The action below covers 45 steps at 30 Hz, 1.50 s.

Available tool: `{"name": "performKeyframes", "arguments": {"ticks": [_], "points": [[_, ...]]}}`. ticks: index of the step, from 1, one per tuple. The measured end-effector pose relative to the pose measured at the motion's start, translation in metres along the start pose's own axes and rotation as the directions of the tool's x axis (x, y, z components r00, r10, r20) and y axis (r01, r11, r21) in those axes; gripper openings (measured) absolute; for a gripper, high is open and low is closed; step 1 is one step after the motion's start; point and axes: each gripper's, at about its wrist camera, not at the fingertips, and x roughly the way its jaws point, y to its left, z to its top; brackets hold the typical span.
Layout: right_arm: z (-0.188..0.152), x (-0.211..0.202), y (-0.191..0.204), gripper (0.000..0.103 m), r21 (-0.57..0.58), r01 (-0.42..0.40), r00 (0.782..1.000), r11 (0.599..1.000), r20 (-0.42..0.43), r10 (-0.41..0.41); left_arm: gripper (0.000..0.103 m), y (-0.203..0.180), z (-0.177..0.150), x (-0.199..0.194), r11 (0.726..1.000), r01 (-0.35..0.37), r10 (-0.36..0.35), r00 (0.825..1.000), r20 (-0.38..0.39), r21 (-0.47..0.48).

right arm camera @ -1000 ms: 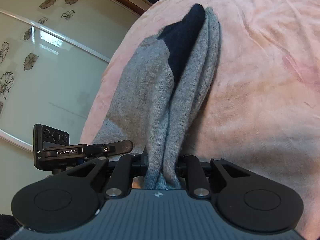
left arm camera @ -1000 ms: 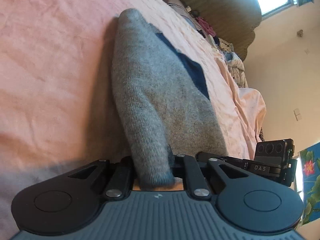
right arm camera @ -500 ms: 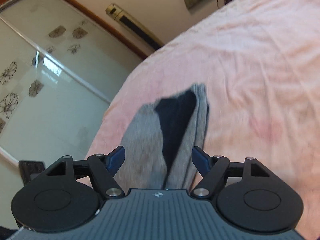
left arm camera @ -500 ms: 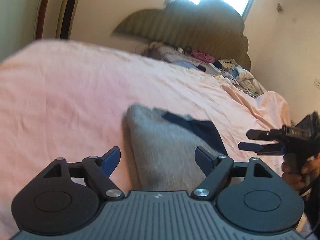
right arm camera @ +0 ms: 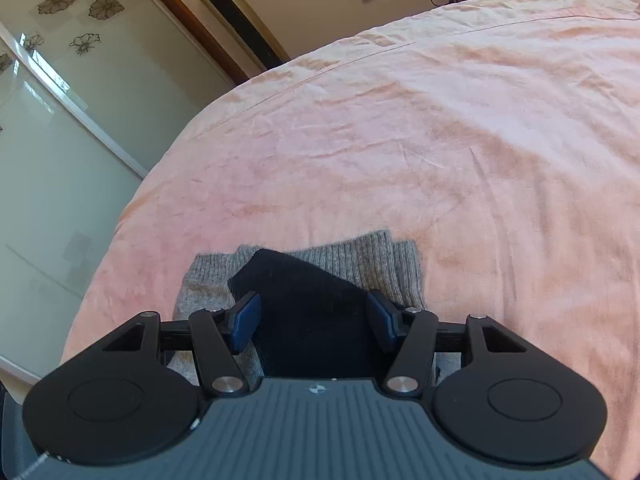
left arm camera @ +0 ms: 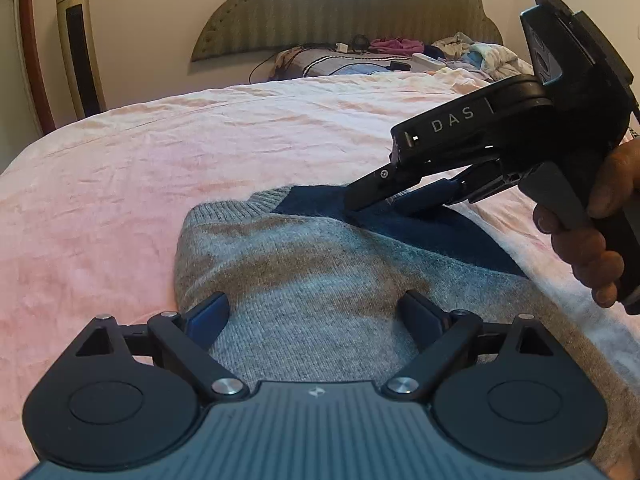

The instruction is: Fold small clothes

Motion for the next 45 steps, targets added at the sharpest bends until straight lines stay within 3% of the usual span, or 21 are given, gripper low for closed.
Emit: {"name": "performKeyframes", "arguments": {"ticks": [3, 6, 8, 12, 15, 17, 19, 22, 24, 26, 28, 29, 31, 32, 33, 36, 37, 38, 41, 42, 45], "points": [[-0.011, -0.024, 0.021, 0.063, -0.008, 0.030, 0.998, 1.000, 0.063, -0.029, 0.094, -0.002, -0.002, -0.003, 1.000, -0.002, 0.002, 1.000, 0.013, -0.001], [-0.035, -0.041, 0.038, 0.082, -0.047, -0.001, 0.997, 0.999, 0.074, 0.004, 0.094, -0.002, -0.002, -0.001, 1.000, -0.004, 0.004, 1.000, 0.017, 0.002], [-0.040, -0.028, 0.033, 0.083, -0.033, 0.039, 0.999, 0.999, 0.023, -0.038, 0.095, -0.003, -0.003, -0.001, 1.000, -0.006, 0.006, 1.000, 0.021, 0.004], [-0.029, -0.009, 0.019, 0.087, 0.014, 0.010, 0.998, 1.000, 0.056, -0.011, 0.099, -0.006, -0.005, 0.002, 1.000, -0.017, 0.017, 0.999, 0.039, 0.004], [-0.018, 0.005, 0.033, 0.090, -0.043, 0.060, 0.998, 0.997, 0.020, -0.060, 0.100, -0.004, -0.003, -0.001, 1.000, -0.020, 0.020, 0.999, 0.047, -0.004], [-0.019, -0.003, 0.042, 0.086, -0.073, 0.089, 0.996, 0.993, -0.002, -0.090, 0.099, 0.005, -0.007, -0.021, 0.998, -0.021, 0.025, 0.997, 0.068, -0.060], [-0.030, -0.034, 0.038, 0.084, -0.035, 0.033, 0.998, 0.999, 0.047, -0.031, 0.100, 0.027, -0.018, -0.048, 0.986, 0.016, -0.003, 0.997, 0.078, -0.167], [-0.052, -0.076, 0.011, 0.091, 0.043, -0.037, 0.993, 0.998, 0.116, 0.032, 0.099, 0.066, -0.046, -0.066, 0.925, 0.103, -0.102, 0.995, 0.023, -0.365], [-0.063, -0.079, -0.011, 0.087, 0.093, -0.013, 0.997, 0.996, 0.081, 0.005, 0.099, 0.085, -0.059, -0.061, 0.860, 0.158, -0.188, 0.982, -0.013, -0.484], [-0.068, -0.067, -0.024, 0.068, 0.134, 0.021, 0.999, 0.991, 0.027, -0.025, 0.099, 0.087, -0.056, -0.057, 0.839, 0.187, -0.217, 0.976, 0.000, -0.511], [-0.067, -0.056, -0.023, 0.055, 0.134, -0.025, 0.999, 0.991, 0.026, 0.021, 0.095, 0.083, -0.046, -0.045, 0.827, 0.218, -0.259, 0.966, -0.006, -0.517], [-0.064, -0.049, -0.022, 0.044, 0.138, -0.042, 0.999, 0.989, 0.013, 0.041, 0.094, 0.079, -0.040, -0.036, 0.832, 0.228, -0.270, 0.963, -0.010, -0.506], [-0.059, -0.034, -0.016, 0.029, 0.059, -0.028, 0.999, 0.998, 0.026, 0.026, 0.062, 0.066, -0.026, -0.022, 0.890, 0.168, -0.201, 0.979, -0.036, -0.424], [-0.055, -0.030, -0.015, 0.027, 0.030, -0.022, 0.999, 0.999, 0.034, 0.020, 0.061, 0.060, -0.019, -0.015, 0.919, 0.148, -0.172, 0.985, -0.034, -0.365], [-0.052, -0.029, -0.016, 0.026, 0.034, -0.018, 0.999, 0.999, 0.038, 0.016, 0.056, 0.057, -0.015, -0.011, 0.931, 0.143, -0.163, 0.986, -0.031, -0.335], [-0.052, -0.033, -0.017, 0.028, 0.042, -0.005, 0.999, 0.999, 0.039, 0.003, 0.055, 0.054, -0.010, -0.011, 0.950, 0.134, -0.149, 0.988, -0.034, -0.281], [-0.057, -0.039, -0.015, 0.037, 0.048, -0.001, 0.999, 0.999, 0.038, -0.001, 0.056, 0.056, -0.011, -0.016, 0.945, 0.142, -0.162, 0.986, -0.045, -0.295], [-0.063, -0.047, -0.014, 0.054, 0.058, -0.010, 1.000, 0.998, 0.025, 0.009, 0.057, 0.058, -0.015, -0.022, 0.936, 0.154, -0.180, 0.982, -0.054, -0.315], [-0.097, -0.081, -0.016, 0.093, 0.083, -0.137, 0.991, 0.987, 0.014, 0.137, 0.079, 0.071, -0.039, -0.046, 0.876, 0.246, -0.302, 0.950, -0.074, -0.415], [-0.110, -0.089, -0.016, 0.092, 0.086, -0.159, 0.987, 0.984, -0.006, 0.160, 0.082, 0.074, -0.051, -0.053, 0.850, 0.275, -0.341, 0.937, -0.072, -0.449], [-0.145, -0.101, -0.020, 0.065, 0.112, -0.184, 0.981, 0.977, -0.035, 0.189, 0.081, 0.074, -0.076, -0.073, 0.807, 0.320, -0.384, 0.923, -0.029, -0.496]]}}
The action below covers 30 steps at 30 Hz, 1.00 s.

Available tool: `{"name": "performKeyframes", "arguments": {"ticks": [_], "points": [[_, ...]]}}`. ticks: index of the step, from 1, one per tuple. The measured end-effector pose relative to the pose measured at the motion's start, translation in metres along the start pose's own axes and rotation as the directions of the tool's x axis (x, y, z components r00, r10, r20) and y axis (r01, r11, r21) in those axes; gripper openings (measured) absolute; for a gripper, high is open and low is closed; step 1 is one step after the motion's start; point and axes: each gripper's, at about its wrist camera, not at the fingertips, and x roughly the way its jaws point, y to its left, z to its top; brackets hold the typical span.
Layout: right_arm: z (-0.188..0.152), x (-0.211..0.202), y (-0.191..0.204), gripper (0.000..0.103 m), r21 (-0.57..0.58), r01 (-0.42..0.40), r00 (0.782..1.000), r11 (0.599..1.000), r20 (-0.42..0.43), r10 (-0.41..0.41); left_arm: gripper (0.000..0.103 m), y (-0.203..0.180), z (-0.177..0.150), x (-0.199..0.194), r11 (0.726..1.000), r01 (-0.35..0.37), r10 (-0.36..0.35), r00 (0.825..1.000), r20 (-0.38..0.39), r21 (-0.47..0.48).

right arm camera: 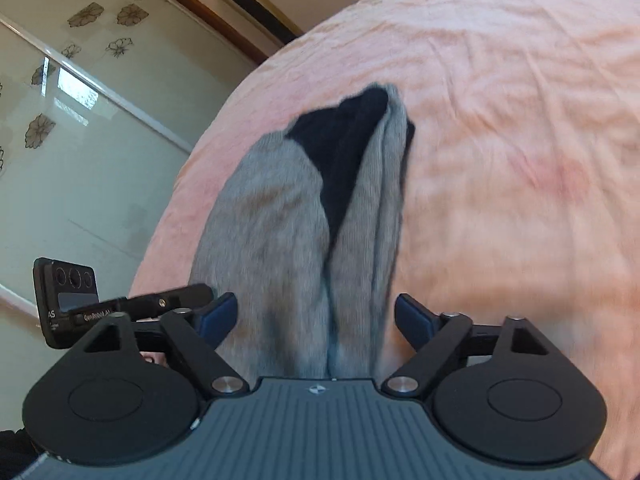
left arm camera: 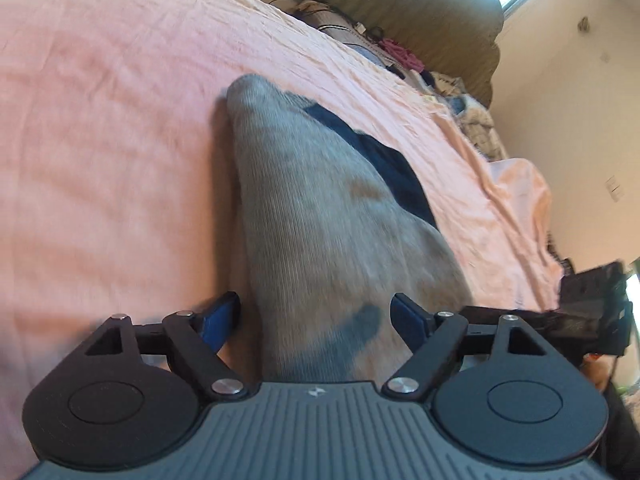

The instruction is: Fold small clothes

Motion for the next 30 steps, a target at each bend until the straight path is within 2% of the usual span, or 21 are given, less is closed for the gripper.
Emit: {"name": "performKeyframes", "arguments": {"ticks": [1, 2, 3, 5, 8, 9, 10, 11, 13, 14, 15, 16, 18, 20, 23, 24, 25, 26, 27, 28, 30], "points": [[-0.009, -0.001, -0.001, 0.047, 0.003, -0.001, 1.000, 1.000, -0.004, 0.001, 0.074, -0.001, -0.006, -0.003, 1.000, -0.006, 0.006, 1.000, 0.014, -0.009], [-0.014, 0.000, -0.001, 0.022, -0.009, 0.019, 1.000, 1.000, -0.006, -0.019, 0.058, -0.004, -0.009, -0.003, 0.999, -0.038, 0.038, 0.999, 0.019, 0.002], [-0.021, -0.002, 0.002, 0.021, -0.050, 0.040, 0.999, 0.998, 0.017, -0.039, 0.018, -0.005, -0.011, 0.000, 0.996, -0.090, 0.090, 0.996, 0.007, 0.017], [-0.033, -0.001, 0.021, 0.019, -0.197, 0.114, 0.993, 0.974, 0.047, -0.107, 0.017, -0.002, -0.012, -0.003, 0.994, -0.100, 0.100, 0.995, 0.008, 0.044], [-0.050, 0.007, 0.055, 0.025, -0.417, 0.255, 0.967, 0.872, 0.094, -0.238, 0.020, -0.013, -0.013, -0.009, 0.966, -0.175, 0.172, 0.985, 0.034, 0.191], [-0.051, 0.007, 0.059, 0.030, -0.427, 0.253, 0.967, 0.868, 0.088, -0.238, 0.022, -0.019, -0.014, -0.011, 0.955, -0.195, 0.192, 0.981, 0.036, 0.223], [-0.045, 0.006, 0.059, 0.042, -0.421, 0.243, 0.969, 0.874, 0.066, -0.237, 0.024, -0.025, -0.015, -0.015, 0.943, -0.221, 0.215, 0.975, 0.049, 0.250], [-0.036, 0.003, 0.059, 0.065, -0.397, 0.246, 0.968, 0.884, 0.058, -0.243, 0.025, -0.034, -0.017, -0.022, 0.927, -0.255, 0.241, 0.967, 0.082, 0.276], [-0.012, -0.015, 0.058, 0.080, -0.323, 0.262, 0.963, 0.909, 0.155, -0.223, 0.031, -0.050, -0.024, -0.035, 0.901, -0.293, 0.249, 0.954, 0.169, 0.321], [0.002, -0.021, 0.057, 0.080, -0.291, 0.243, 0.962, 0.925, 0.192, -0.193, 0.034, -0.059, -0.028, -0.038, 0.890, -0.287, 0.223, 0.952, 0.209, 0.355], [0.020, -0.023, 0.055, 0.080, -0.243, 0.208, 0.964, 0.948, 0.213, -0.157, 0.048, -0.069, -0.033, -0.039, 0.877, -0.282, 0.199, 0.950, 0.240, 0.390], [0.039, -0.019, 0.053, 0.080, -0.201, 0.164, 0.969, 0.966, 0.217, -0.120, 0.073, -0.077, -0.037, -0.036, 0.858, -0.282, 0.184, 0.949, 0.257, 0.429], [0.072, -0.001, 0.048, 0.080, -0.146, 0.135, 0.971, 0.980, 0.216, -0.101, 0.082, -0.092, -0.045, -0.022, 0.812, -0.297, 0.181, 0.946, 0.268, 0.502], [0.097, 0.026, 0.049, 0.065, -0.149, 0.187, 0.968, 0.971, 0.197, -0.156, 0.082, -0.097, -0.050, -0.006, 0.788, -0.286, 0.190, 0.955, 0.227, 0.545], [0.111, 0.072, 0.053, 0.040, -0.269, 0.317, 0.947, 0.909, 0.136, -0.290, 0.082, -0.087, -0.051, 0.019, 0.801, -0.284, 0.254, 0.958, 0.130, 0.528], [0.107, 0.088, 0.050, 0.036, -0.321, 0.358, 0.934, 0.877, 0.110, -0.341, 0.082, -0.084, -0.055, 0.020, 0.797, -0.289, 0.253, 0.957, 0.140, 0.531], [0.104, 0.092, 0.046, 0.031, -0.370, 0.364, 0.932, 0.855, 0.142, -0.335, 0.082, -0.081, -0.055, 0.020, 0.797, -0.283, 0.245, 0.959, 0.144, 0.533], [0.104, 0.094, 0.039, 0.031, -0.377, 0.348, 0.937, 0.859, 0.146, -0.316, 0.082, -0.079, -0.055, 0.021, 0.801, -0.278, 0.240, 0.960, 0.142, 0.531], [0.111, 0.091, 0.031, 0.029, -0.321, 0.322, 0.946, 0.891, 0.129, -0.296, 0.083, -0.077, -0.054, 0.021, 0.803, -0.274, 0.235, 0.962, 0.140, 0.530], [0.117, 0.089, 0.027, 0.021, -0.283, 0.316, 0.948, 0.906, 0.115, -0.295, 0.083, -0.075, -0.053, 0.021, 0.803, -0.270, 0.230, 0.963, 0.141, 0.532], [0.118, 0.086, 0.029, 0.019, -0.298, 0.327, 0.945, 0.897, 0.106, -0.309, 0.083, -0.073, -0.054, 0.020, 0.793, -0.274, 0.229, 0.962, 0.149, 0.544]]}}
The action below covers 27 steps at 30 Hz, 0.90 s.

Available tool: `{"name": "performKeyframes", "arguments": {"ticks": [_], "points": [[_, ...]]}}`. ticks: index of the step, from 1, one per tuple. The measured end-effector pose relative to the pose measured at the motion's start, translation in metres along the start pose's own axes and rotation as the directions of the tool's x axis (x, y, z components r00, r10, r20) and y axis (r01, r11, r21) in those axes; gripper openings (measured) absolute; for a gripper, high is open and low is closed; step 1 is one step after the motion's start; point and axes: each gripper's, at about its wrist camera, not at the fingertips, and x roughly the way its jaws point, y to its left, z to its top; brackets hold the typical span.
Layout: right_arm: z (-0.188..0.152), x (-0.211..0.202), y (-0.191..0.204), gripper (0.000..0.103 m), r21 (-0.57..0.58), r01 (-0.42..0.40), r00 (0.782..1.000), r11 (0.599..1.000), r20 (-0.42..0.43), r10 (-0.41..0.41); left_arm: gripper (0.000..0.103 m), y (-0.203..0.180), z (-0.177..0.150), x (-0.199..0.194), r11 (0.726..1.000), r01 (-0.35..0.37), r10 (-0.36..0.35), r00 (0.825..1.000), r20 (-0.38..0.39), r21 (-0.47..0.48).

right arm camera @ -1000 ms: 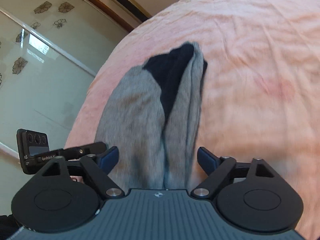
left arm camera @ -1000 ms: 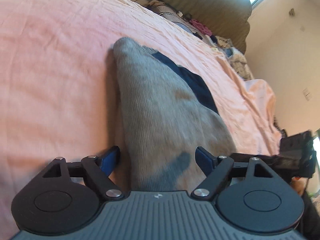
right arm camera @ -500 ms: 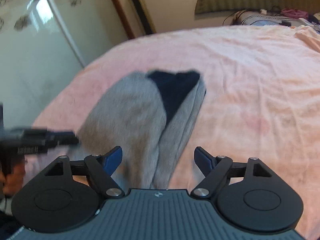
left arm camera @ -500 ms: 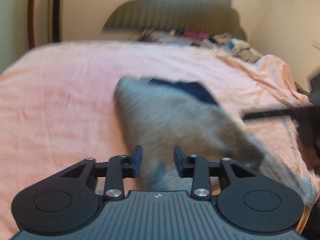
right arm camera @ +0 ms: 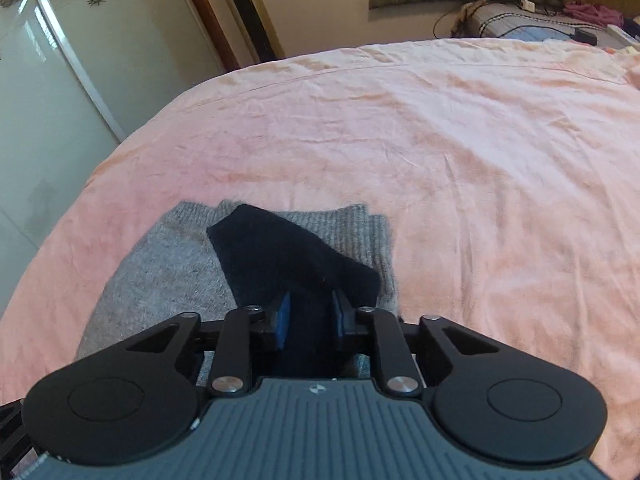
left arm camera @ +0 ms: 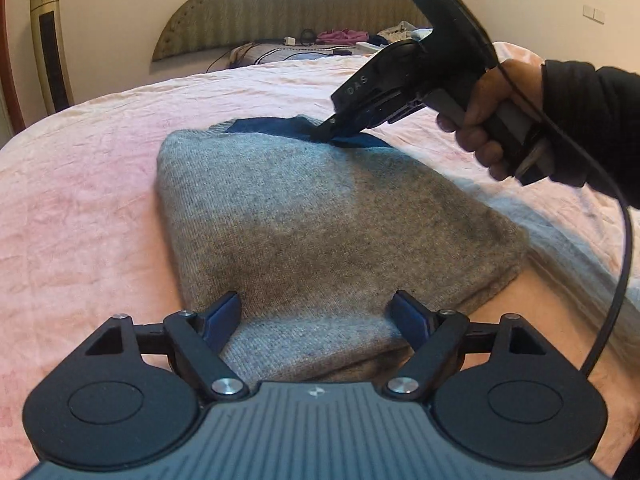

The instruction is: Fold small clothes

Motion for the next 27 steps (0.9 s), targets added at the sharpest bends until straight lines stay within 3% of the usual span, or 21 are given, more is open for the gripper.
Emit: {"name": "performKeyframes", "arguments": {"ticks": [1, 3, 5, 7, 9, 10, 12, 13, 14, 16, 18, 21, 23, 24, 25, 26, 27], "points": [[-0.001, -0.007, 0.006, 0.019, -0.007, 0.030, 1.000, 1.000, 0.005, -0.030, 0.083, 0.000, 0.002, -0.003, 1.000, -0.005, 0.005, 1.000, -0.006, 0.001], [-0.012, -0.034, 0.026, 0.032, -0.034, 0.056, 0.997, 0.998, 0.051, -0.055, 0.081, 0.003, 0.005, -0.016, 1.000, -0.013, 0.013, 1.000, -0.002, -0.028], [-0.031, -0.059, 0.044, 0.047, -0.072, -0.031, 0.994, 0.997, 0.104, 0.038, 0.082, 0.007, 0.005, -0.031, 0.998, 0.013, -0.011, 0.999, 0.031, -0.055], [-0.052, -0.064, 0.056, 0.055, -0.098, -0.097, 0.993, 0.990, 0.059, 0.104, 0.082, 0.009, 0.003, -0.025, 0.998, 0.017, -0.017, 1.000, -0.001, -0.052], [-0.073, -0.048, 0.058, 0.055, -0.156, -0.045, 0.999, 0.987, 0.009, 0.047, 0.083, 0.013, -0.002, -0.009, 0.998, -0.023, 0.020, 0.999, -0.045, -0.066], [-0.079, -0.052, 0.057, 0.054, -0.169, -0.042, 0.997, 0.985, 0.052, 0.052, 0.084, 0.017, -0.002, -0.010, 0.995, -0.030, 0.026, 0.999, -0.040, -0.096], [-0.079, -0.069, 0.051, 0.055, -0.067, -0.054, 0.996, 0.996, 0.063, 0.058, 0.082, 0.025, 0.001, -0.021, 0.985, -0.032, 0.026, 0.999, -0.035, -0.170], [-0.081, -0.083, 0.046, 0.061, -0.008, -0.097, 0.992, 0.995, 0.084, 0.097, 0.082, 0.029, 0.000, -0.028, 0.976, -0.028, 0.023, 0.999, -0.028, -0.214], [-0.085, -0.094, 0.040, 0.073, 0.034, -0.143, 0.985, 0.989, 0.104, 0.139, 0.082, 0.036, -0.001, -0.033, 0.961, -0.008, 0.000, 1.000, -0.031, -0.278], [-0.099, -0.110, 0.021, 0.087, 0.149, -0.240, 0.969, 0.959, 0.100, 0.227, 0.082, 0.055, -0.011, -0.034, 0.892, 0.083, -0.115, 0.992, -0.045, -0.443], [-0.115, -0.112, 0.008, 0.083, 0.223, -0.290, 0.957, 0.931, 0.047, 0.287, 0.082, 0.069, -0.022, -0.032, 0.823, 0.139, -0.167, 0.986, -0.001, -0.551], [-0.136, -0.098, 0.007, 0.076, 0.252, -0.246, 0.963, 0.936, -0.050, 0.266, 0.081, 0.076, -0.019, -0.023, 0.765, 0.191, -0.227, 0.974, 0.020, -0.615], [-0.138, -0.094, 0.009, 0.065, 0.256, -0.274, 0.956, 0.927, -0.032, 0.292, 0.056, 0.073, -0.015, -0.010, 0.741, 0.218, -0.279, 0.960, 0.004, -0.636], [-0.137, -0.090, 0.007, 0.058, 0.281, -0.286, 0.951, 0.916, -0.037, 0.308, 0.031, 0.073, -0.014, -0.004, 0.741, 0.199, -0.275, 0.961, -0.019, -0.642], [-0.137, -0.085, 0.004, 0.033, 0.305, -0.294, 0.945, 0.906, -0.047, 0.323, 0.021, 0.073, -0.013, -0.002, 0.738, 0.181, -0.270, 0.962, -0.039, -0.650], [-0.138, -0.081, 0.001, 0.024, 0.323, -0.305, 0.939, 0.896, -0.052, 0.339, 0.016, 0.075, -0.012, -0.002, 0.729, 0.182, -0.282, 0.958, -0.048, -0.660], [-0.140, -0.083, 0.000, 0.024, 0.320, -0.315, 0.937, 0.894, -0.047, 0.347, 0.012, 0.076, -0.012, -0.006, 0.722, 0.180, -0.285, 0.957, -0.050, -0.668]]}}
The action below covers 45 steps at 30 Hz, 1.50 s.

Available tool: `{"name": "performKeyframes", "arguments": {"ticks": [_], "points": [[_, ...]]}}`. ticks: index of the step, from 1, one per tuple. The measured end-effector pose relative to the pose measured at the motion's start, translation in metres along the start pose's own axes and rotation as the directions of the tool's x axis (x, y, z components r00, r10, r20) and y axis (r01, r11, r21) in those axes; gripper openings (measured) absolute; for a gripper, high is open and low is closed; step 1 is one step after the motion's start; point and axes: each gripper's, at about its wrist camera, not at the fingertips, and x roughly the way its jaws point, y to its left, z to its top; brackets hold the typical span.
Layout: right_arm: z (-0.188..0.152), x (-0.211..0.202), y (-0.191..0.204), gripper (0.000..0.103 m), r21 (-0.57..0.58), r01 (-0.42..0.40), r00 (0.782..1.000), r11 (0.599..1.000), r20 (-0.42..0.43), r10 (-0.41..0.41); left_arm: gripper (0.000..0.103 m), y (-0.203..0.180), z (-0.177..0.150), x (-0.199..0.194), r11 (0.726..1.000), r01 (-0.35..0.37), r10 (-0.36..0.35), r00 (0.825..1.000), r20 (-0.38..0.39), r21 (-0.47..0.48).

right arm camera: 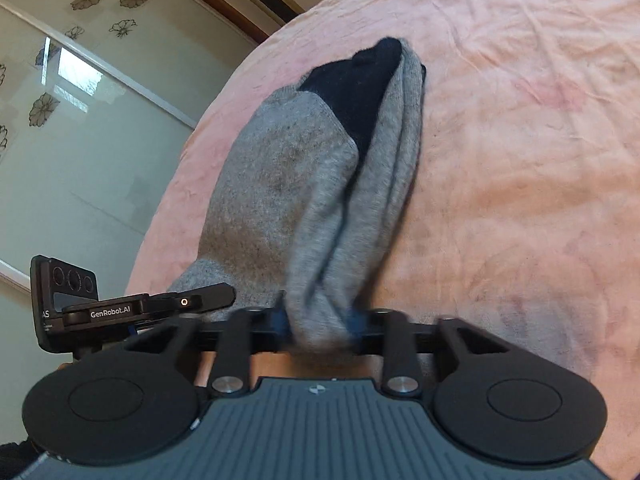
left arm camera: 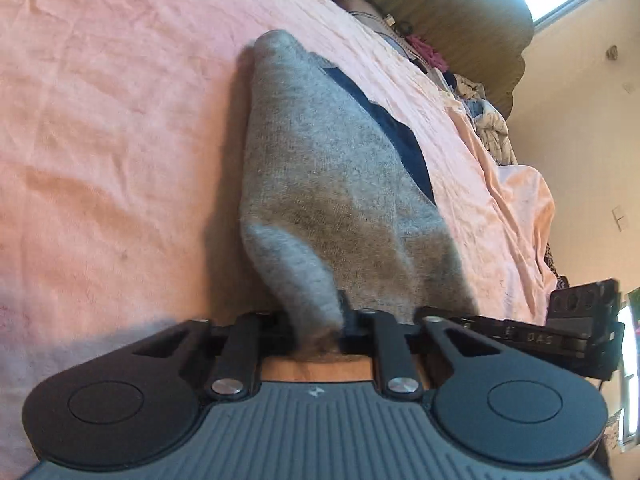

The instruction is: Fold small clothes

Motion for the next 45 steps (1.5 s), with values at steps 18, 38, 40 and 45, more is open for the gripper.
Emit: {"name": "performKeyframes", "arguments": {"ticks": [18, 38, 40, 45], "points": [[-0.068, -0.025, 0.043, 0.103, -0.245, 0.511, 0.853, 0.824, 0.263, -0.450, 0.102, -0.065, -0.083, -0.019, 0.836, -0.421, 0.298, 0.887, 0.352, 0.353], [-0.091, 0.027, 0.061, 0.103, -0.091, 0.724, 0.647, 0.684, 0.434, -0.627, 0.103, -0.061, -0.094, 0.010, 0.774, -0.531, 0.401, 0.833, 0.381, 0.346], [-0.090, 0.024, 0.060, 0.103, -0.100, 0.715, 0.659, 0.692, 0.429, -0.619, 0.103, -0.060, -0.094, 0.010, 0.776, -0.530, 0.399, 0.833, 0.384, 0.343], [-0.092, 0.025, 0.062, 0.103, -0.100, 0.718, 0.654, 0.689, 0.435, -0.619, 0.103, -0.060, -0.099, 0.008, 0.776, -0.531, 0.395, 0.830, 0.395, 0.341]]}}
